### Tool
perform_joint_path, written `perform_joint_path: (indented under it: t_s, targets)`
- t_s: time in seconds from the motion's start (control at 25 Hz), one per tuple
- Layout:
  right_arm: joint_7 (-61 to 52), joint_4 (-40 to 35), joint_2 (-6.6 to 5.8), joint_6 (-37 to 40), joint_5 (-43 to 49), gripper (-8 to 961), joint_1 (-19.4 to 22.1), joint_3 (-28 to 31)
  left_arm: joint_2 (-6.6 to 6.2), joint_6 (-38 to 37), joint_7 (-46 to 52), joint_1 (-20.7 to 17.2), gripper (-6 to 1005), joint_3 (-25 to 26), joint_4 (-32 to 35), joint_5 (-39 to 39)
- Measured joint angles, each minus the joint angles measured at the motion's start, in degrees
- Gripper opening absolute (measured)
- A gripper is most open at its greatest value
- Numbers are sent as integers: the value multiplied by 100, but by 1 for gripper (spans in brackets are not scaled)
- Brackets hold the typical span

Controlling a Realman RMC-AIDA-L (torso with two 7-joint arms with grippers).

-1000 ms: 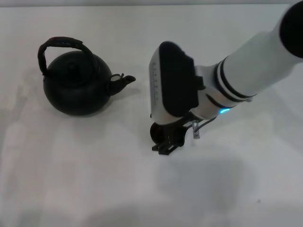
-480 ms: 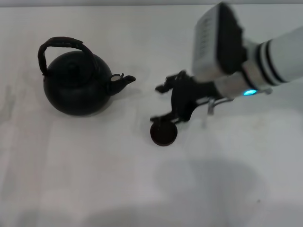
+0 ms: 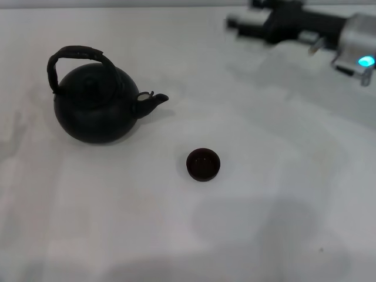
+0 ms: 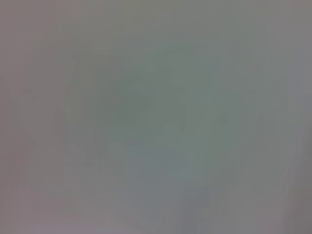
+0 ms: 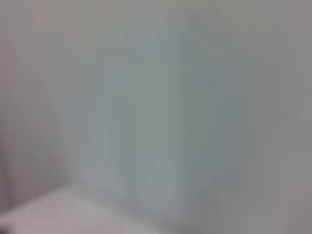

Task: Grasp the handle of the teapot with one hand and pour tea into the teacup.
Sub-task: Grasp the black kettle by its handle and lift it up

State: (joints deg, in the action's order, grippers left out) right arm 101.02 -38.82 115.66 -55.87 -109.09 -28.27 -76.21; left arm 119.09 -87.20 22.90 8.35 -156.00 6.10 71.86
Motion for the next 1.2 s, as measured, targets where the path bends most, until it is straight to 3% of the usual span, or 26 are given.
perform_joint_path:
  t_s: [0.24,0.48,1.2]
  targets:
    - [2063,1679,-3,-11,-2310,846,60,1277,-16,2,-283,176,874,-2,-345,-750]
    - [3048,2122,-13,-6,-2742,845,253,2184,-25,2,-326,256,874,-1,-477,-1317]
    - [3362,2313,8,-6,-2747,846,157,2324,-10,701,-368,833,873,37,-610,-1642]
